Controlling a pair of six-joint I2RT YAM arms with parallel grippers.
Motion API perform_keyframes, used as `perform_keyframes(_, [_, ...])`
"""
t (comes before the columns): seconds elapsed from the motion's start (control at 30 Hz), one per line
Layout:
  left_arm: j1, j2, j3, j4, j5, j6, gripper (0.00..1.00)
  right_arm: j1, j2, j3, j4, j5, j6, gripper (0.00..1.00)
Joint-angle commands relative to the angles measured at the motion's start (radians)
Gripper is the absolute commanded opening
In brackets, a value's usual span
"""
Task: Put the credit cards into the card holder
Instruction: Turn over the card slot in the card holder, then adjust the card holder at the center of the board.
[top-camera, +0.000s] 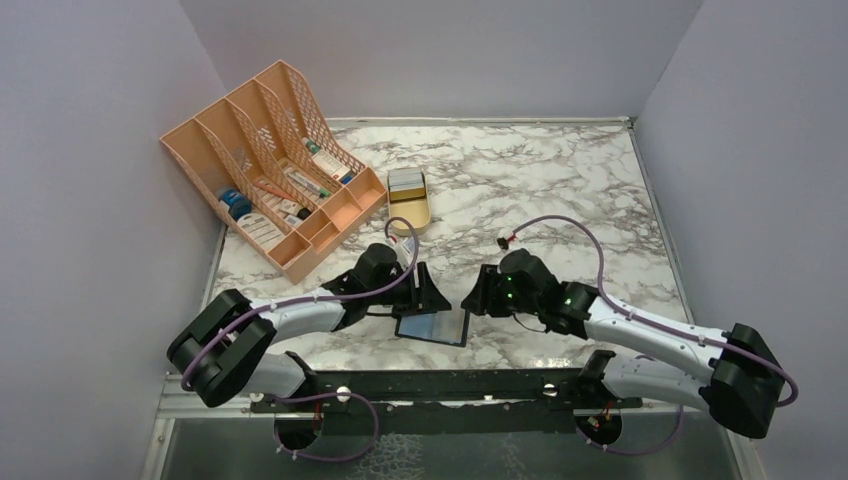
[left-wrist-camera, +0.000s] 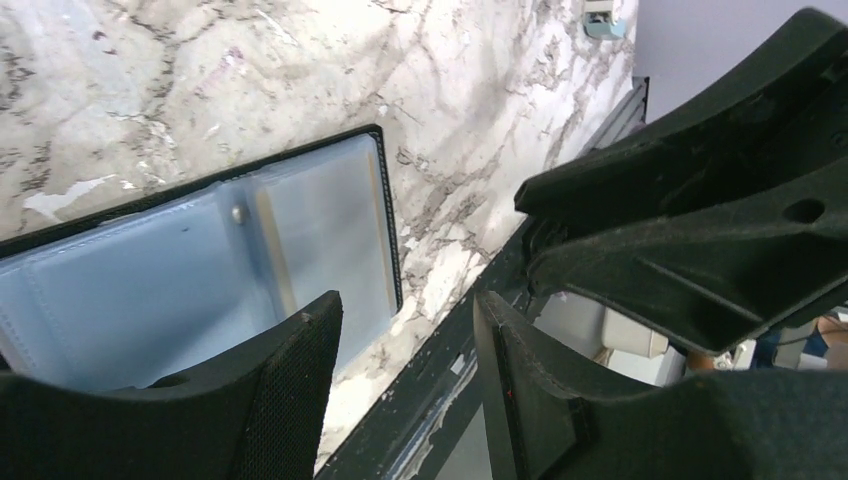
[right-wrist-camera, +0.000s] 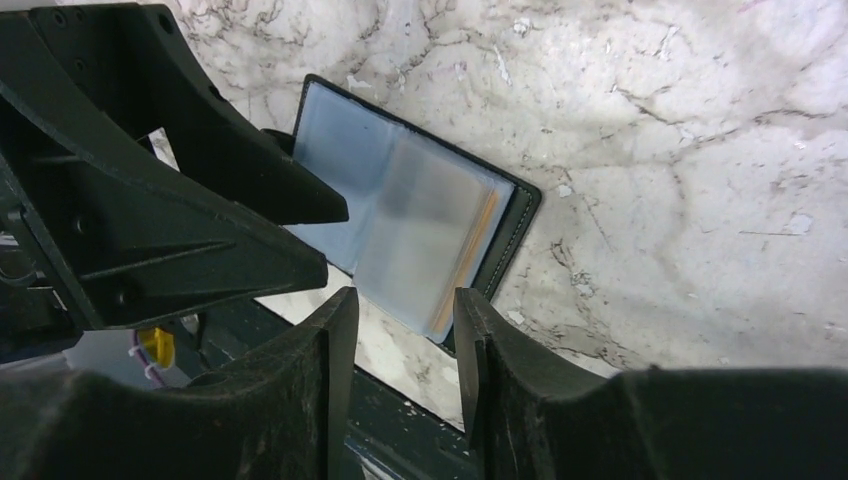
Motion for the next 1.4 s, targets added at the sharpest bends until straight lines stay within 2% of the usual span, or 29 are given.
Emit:
perform_keyframes(0.0, [0.003, 0.001, 0.045, -0.061, -0.085, 0.045, 0.53, 0.002, 0.038, -0.029, 0.095, -0.076, 0.040, 0.42])
perform_keyframes(0.13, [0.005, -0.049, 0.115, -0.295, -0.227, 0.155, 0.53, 0.002, 0.117, -0.055, 0.155, -0.132, 0.053, 0.43])
perform_keyframes(0.3, [0.026, -0.125, 0.146, -0.464, -0.361, 0.211, 0.53, 0.002, 0.221, -0.041, 0.157, -0.127, 0.041, 0.43])
perform_keyframes(0.4, [0.058, -0.145, 0.134, -0.490, -0.372, 0.231, 0.53, 0.001, 0.265, -0.017, 0.132, -0.075, 0.022, 0.39])
perform_keyframes(0.5, [0.151, -0.130, 0.161, -0.513, -0.314, 0.309, 0.53, 0.002, 0.302, 0.001, 0.124, 0.022, 0.000, 0.32])
perform_keyframes(0.63, [0.308, -0.050, 0.354, -0.611, -0.255, 0.492, 0.53, 0.002, 0.347, 0.021, 0.140, 0.081, -0.035, 0.21])
perform_keyframes(0.77, [0.328, 0.062, 0.623, -0.708, -0.300, 0.733, 0.54, 0.002, 0.402, 0.031, 0.208, 0.060, -0.064, 0.17])
perform_keyframes(0.93, [0.327, 0.207, 0.837, -0.723, -0.379, 0.960, 0.55, 0.001, 0.462, 0.094, 0.183, 0.030, -0.091, 0.15])
perform_keyframes(1.03, [0.328, 0.283, 0.915, -0.716, -0.375, 1.116, 0.55, 0.002, 0.405, 0.095, 0.166, 0.025, -0.107, 0.19])
perform_keyframes(1.17, [0.326, 0.392, 1.014, -0.718, -0.388, 1.282, 0.56, 0.002, 0.317, 0.102, 0.111, 0.051, -0.117, 0.33])
perform_keyframes(1.37, [0.324, 0.535, 1.116, -0.714, -0.395, 1.373, 0.58, 0.002, 0.221, 0.128, 0.038, 0.067, -0.127, 0.40])
